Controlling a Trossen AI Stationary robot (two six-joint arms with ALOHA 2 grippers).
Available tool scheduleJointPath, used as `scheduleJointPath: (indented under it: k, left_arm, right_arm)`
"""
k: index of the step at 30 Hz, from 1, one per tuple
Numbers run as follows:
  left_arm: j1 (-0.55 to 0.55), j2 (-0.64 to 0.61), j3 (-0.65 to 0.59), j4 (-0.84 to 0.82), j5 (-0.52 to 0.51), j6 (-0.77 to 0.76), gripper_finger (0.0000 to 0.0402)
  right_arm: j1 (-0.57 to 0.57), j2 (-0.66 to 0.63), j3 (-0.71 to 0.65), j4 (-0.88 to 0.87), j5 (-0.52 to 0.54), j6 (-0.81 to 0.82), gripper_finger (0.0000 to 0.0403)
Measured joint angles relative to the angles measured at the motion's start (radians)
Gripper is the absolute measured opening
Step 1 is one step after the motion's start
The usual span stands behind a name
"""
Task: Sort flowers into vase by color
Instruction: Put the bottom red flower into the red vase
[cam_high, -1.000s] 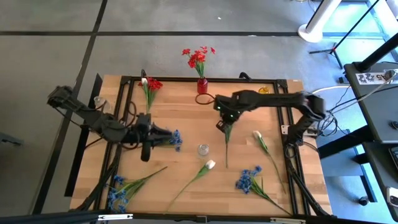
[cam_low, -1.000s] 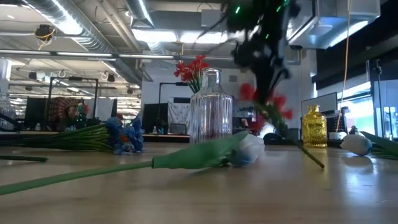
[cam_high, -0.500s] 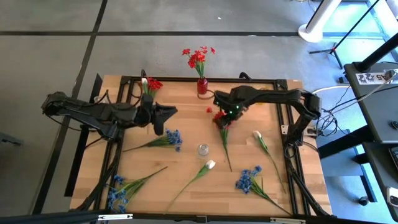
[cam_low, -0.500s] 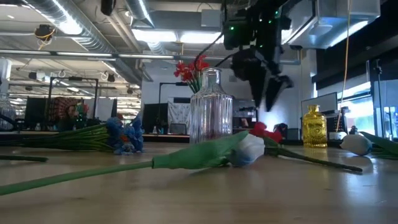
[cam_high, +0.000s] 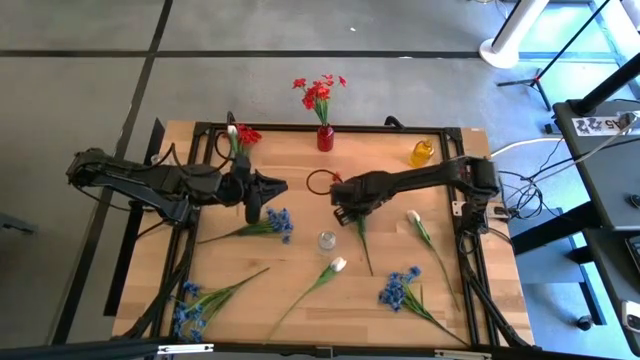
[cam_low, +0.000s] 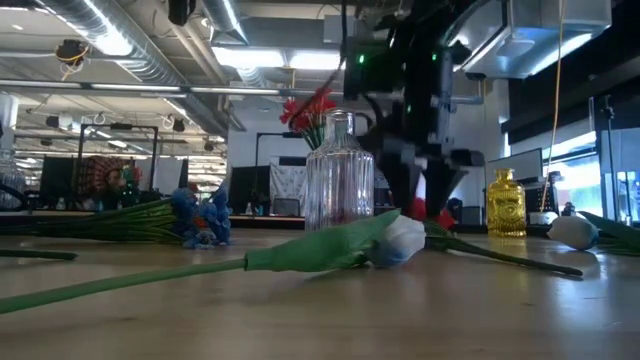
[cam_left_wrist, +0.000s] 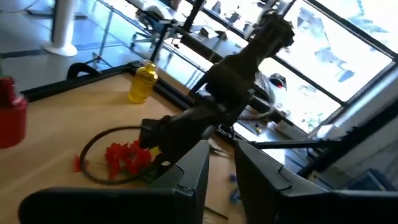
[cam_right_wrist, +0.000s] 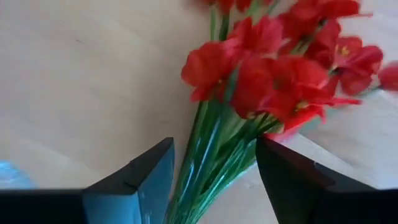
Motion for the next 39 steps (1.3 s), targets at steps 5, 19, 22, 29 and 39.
scheduleJointPath:
  k: [5,19,22,29,39]
  left_arm:
    - [-0.001,0.000,0.000,0.003,0.045,0.022,0.0074]
    - [-0.115,-0.029,0.000,-0.002,0.067,0.001,0.0074]
    - [-0.125,-0.040,0.000,-0.030,0.055,0.001,0.0074]
    - [-0.124,-0.039,0.000,-0.076,0.008,-0.009,0.0074]
    - [-0.110,-0.039,0.000,-0.058,-0.212,-0.087,0.0074]
  right_arm:
    - [0.001,0.071,0.001,0.026,-0.006,0.006,0.0194]
    - [0.000,-0.005,0.112,-0.004,0.034,-0.136,0.0025]
    - [-0.025,-0.084,0.163,-0.002,0.095,-0.233,0.0029]
    - [-0.128,-0.311,0.204,0.335,0.277,-0.565,0.0013]
    - [-0.385,-0.398,0.139,0.879,-0.152,-0.923,0.0009]
